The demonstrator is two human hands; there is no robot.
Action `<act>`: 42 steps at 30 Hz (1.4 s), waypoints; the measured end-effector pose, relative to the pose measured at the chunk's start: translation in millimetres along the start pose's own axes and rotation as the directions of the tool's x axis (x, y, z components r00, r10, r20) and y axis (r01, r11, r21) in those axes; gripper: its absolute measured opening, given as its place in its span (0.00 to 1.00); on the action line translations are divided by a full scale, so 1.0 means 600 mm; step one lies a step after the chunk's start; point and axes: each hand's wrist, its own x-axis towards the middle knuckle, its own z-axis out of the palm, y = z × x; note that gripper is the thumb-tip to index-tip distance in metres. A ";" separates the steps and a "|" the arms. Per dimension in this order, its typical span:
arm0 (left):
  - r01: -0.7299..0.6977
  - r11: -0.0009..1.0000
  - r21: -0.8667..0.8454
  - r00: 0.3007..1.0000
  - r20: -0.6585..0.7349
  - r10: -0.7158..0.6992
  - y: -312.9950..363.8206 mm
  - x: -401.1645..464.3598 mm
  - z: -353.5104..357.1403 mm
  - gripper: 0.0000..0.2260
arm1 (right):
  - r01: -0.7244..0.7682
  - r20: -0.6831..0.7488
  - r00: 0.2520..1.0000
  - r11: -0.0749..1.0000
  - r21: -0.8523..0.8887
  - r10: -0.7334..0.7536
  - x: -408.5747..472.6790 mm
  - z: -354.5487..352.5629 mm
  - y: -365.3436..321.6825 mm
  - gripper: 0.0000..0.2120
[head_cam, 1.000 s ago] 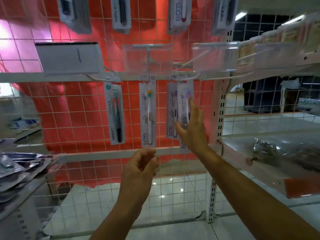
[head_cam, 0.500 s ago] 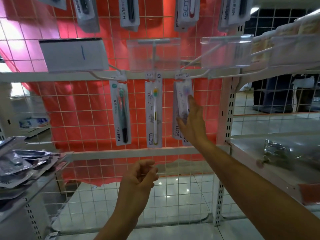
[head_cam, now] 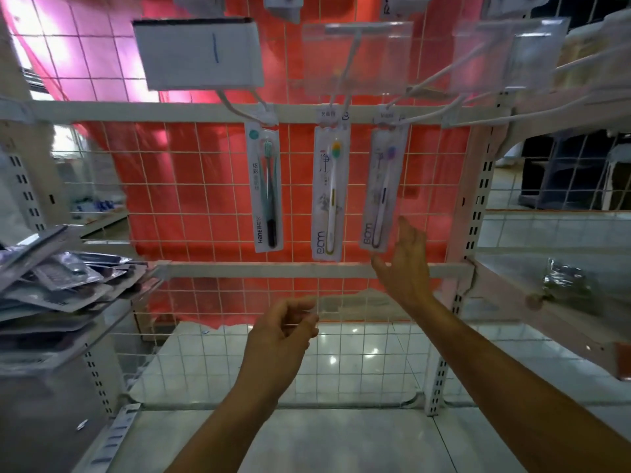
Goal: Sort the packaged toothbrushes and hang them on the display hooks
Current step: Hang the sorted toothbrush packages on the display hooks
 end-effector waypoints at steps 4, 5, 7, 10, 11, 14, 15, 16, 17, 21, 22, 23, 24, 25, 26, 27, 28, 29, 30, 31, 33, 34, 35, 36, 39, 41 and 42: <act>0.073 0.995 0.066 0.997 0.029 -0.075 -0.030 -0.009 -0.013 0.05 | 0.002 0.088 0.996 1.000 0.029 -0.005 -0.082 0.007 -0.003 0.31; 0.097 0.992 0.084 0.995 0.030 -0.100 -0.040 -0.012 -0.016 0.05 | -0.010 0.134 0.991 0.999 0.035 0.005 -0.104 0.012 -0.003 0.30; 0.127 0.983 0.131 0.991 0.019 -0.131 -0.059 -0.019 -0.023 0.06 | -0.028 0.216 0.976 1.000 0.013 0.025 -0.145 0.024 -0.003 0.28; 0.160 0.967 0.197 0.986 0.007 -0.165 -0.086 -0.029 -0.036 0.05 | -0.032 0.308 0.951 0.999 0.002 0.030 -0.197 0.046 -0.009 0.26; 0.167 0.962 0.217 0.985 0.002 -0.172 -0.093 -0.032 -0.041 0.05 | -0.031 0.336 0.941 1.000 0.001 0.028 -0.212 0.052 -0.014 0.25; 0.172 0.949 0.266 0.985 -0.025 -0.171 -0.114 -0.043 -0.063 0.06 | -0.014 0.401 0.916 1.000 0.015 0.006 -0.252 0.069 -0.033 0.23; 0.174 0.944 0.279 0.985 -0.034 -0.171 -0.120 -0.047 -0.071 0.06 | -0.009 0.414 0.910 1.000 0.027 -0.003 -0.265 0.076 -0.038 0.22; 0.178 0.939 0.293 0.984 -0.042 -0.173 -0.126 -0.051 -0.079 0.06 | -0.012 0.433 0.901 0.999 0.032 -0.003 -0.277 0.083 -0.045 0.22; 0.179 0.932 0.315 0.984 -0.048 -0.173 -0.132 -0.056 -0.087 0.06 | -0.015 0.459 0.889 1.000 0.028 0.000 -0.289 0.089 -0.052 0.21; 0.147 0.863 0.484 0.989 -0.045 -0.143 -0.146 -0.076 -0.119 0.10 | -0.013 0.579 0.815 1.000 -0.001 0.011 -0.327 0.110 -0.084 0.19; 0.141 0.850 0.508 0.989 -0.044 -0.139 -0.148 -0.080 -0.128 0.11 | -0.011 0.592 0.806 1.000 0.012 0.002 -0.333 0.115 -0.096 0.19; 0.139 0.838 0.528 0.990 -0.047 -0.134 -0.151 -0.084 -0.137 0.12 | -0.005 0.602 0.799 1.000 0.030 -0.014 -0.338 0.120 -0.108 0.19; 0.139 0.824 0.549 0.990 -0.055 -0.130 -0.153 -0.087 -0.148 0.12 | 0.002 0.613 0.789 0.999 0.046 -0.030 -0.343 0.126 -0.121 0.18; 0.141 0.808 0.572 0.990 -0.061 -0.129 -0.156 -0.091 -0.158 0.13 | 0.007 0.628 0.777 0.998 0.057 -0.041 -0.349 0.132 -0.133 0.18; 0.144 0.791 0.594 0.989 -0.067 -0.130 -0.161 -0.094 -0.170 0.13 | 0.010 0.645 0.763 0.998 0.064 -0.049 -0.354 0.138 -0.145 0.18; 0.148 0.772 0.619 0.989 -0.071 -0.132 -0.168 -0.099 -0.181 0.14 | 0.018 0.663 0.746 0.998 0.068 -0.059 -0.361 0.145 -0.155 0.18; 0.152 0.751 0.643 0.988 -0.074 -0.136 -0.176 -0.103 -0.191 0.14 | 0.028 0.686 0.724 0.997 0.071 -0.069 -0.370 0.153 -0.163 0.17; 0.157 0.729 0.667 0.987 -0.072 -0.146 -0.188 -0.107 -0.200 0.14 | 0.034 0.712 0.698 0.997 0.072 -0.076 -0.381 0.162 -0.168 0.16; 0.164 0.707 0.688 0.985 -0.069 -0.161 -0.201 -0.112 -0.207 0.15 | 0.031 0.739 0.669 0.997 0.071 -0.073 -0.393 0.170 -0.171 0.16; 0.172 0.686 0.707 0.982 -0.066 -0.178 -0.216 -0.117 -0.211 0.15 | 0.019 0.769 0.636 0.997 0.069 -0.065 -0.408 0.178 -0.171 0.16; 0.190 0.652 0.734 0.975 -0.062 -0.215 -0.248 -0.128 -0.212 0.17 | -0.007 0.832 0.553 0.998 0.069 -0.054 -0.440 0.191 -0.166 0.16; 0.194 0.642 0.742 0.971 -0.053 -0.232 -0.267 -0.135 -0.210 0.17 | -0.015 0.863 0.502 0.997 0.069 -0.052 -0.457 0.196 -0.160 0.16; 0.194 0.632 0.751 0.967 -0.038 -0.252 -0.288 -0.143 -0.205 0.18 | -0.027 0.893 0.447 0.998 0.065 -0.046 -0.475 0.200 -0.152 0.16; 0.197 0.617 0.762 0.962 -0.027 -0.273 -0.311 -0.153 -0.200 0.18 | -0.042 0.921 0.389 0.998 0.052 -0.031 -0.494 0.203 -0.143 0.15; 0.224 0.550 0.804 0.938 -0.024 -0.347 -0.385 -0.187 -0.177 0.18 | -0.085 0.969 0.245 0.996 0.007 0.014 -0.556 0.213 -0.107 0.15; 0.243 0.517 0.821 0.919 -0.024 -0.394 -0.434 -0.212 -0.158 0.17 | -0.131 0.983 0.170 0.991 -0.039 0.061 -0.602 0.221 -0.079 0.14; 0.265 0.500 0.825 0.899 -0.025 -0.436 -0.459 -0.226 -0.148 0.16 | -0.151 0.988 0.129 0.986 -0.068 0.088 -0.625 0.224 -0.065 0.14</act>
